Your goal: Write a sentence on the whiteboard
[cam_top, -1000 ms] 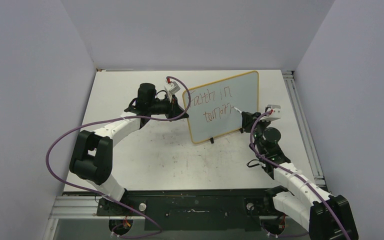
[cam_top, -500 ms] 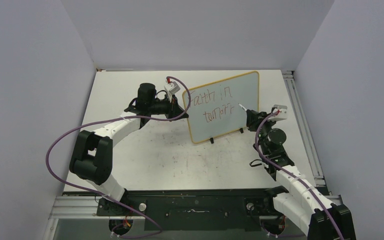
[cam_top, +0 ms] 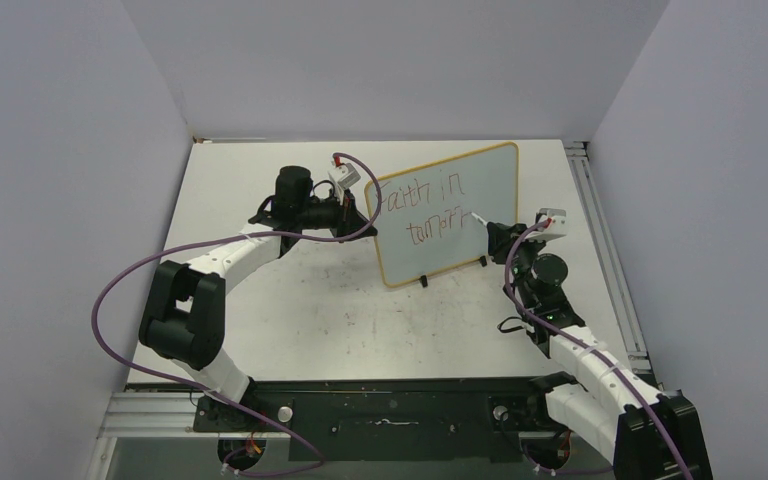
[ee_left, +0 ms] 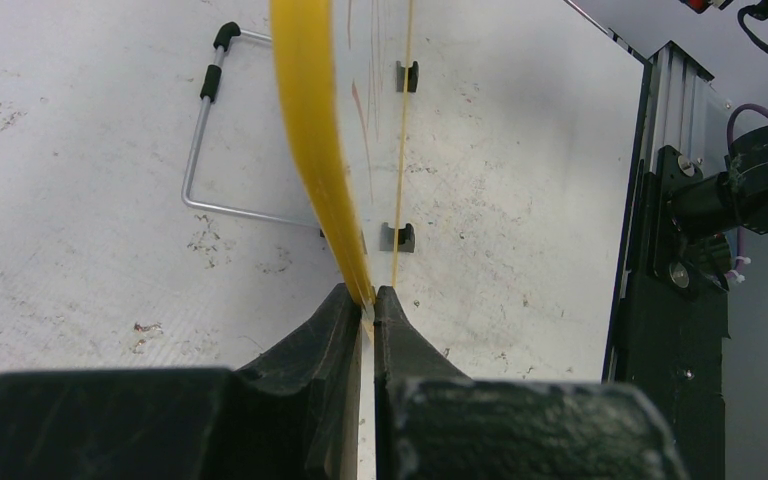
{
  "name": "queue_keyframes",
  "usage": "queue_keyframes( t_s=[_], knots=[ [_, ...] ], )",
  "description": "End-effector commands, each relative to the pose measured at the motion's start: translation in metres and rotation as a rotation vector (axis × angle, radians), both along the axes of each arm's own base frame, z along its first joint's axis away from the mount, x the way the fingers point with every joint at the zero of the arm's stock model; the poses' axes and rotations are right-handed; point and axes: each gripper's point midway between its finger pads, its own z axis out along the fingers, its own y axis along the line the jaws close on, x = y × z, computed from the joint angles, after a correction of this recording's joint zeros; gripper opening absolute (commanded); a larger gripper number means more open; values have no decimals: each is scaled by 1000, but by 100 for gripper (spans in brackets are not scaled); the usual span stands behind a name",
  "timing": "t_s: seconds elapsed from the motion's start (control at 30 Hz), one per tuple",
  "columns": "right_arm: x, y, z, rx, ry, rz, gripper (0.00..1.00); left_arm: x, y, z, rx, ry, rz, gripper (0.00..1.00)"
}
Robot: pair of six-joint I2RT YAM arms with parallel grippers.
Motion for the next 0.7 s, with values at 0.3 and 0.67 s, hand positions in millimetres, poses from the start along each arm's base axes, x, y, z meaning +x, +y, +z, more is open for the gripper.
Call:
queue_keyframes(
  t_s=[0.3, 0.67],
  knots=[
    [-2, 1, 2, -11, -1, 16, 5, -3, -6, 7, -3, -5, -32, 0],
    [1, -13, 6, -8, -9, -66, 5, -3, -6, 6, -2, -5, -32, 0]
  ],
)
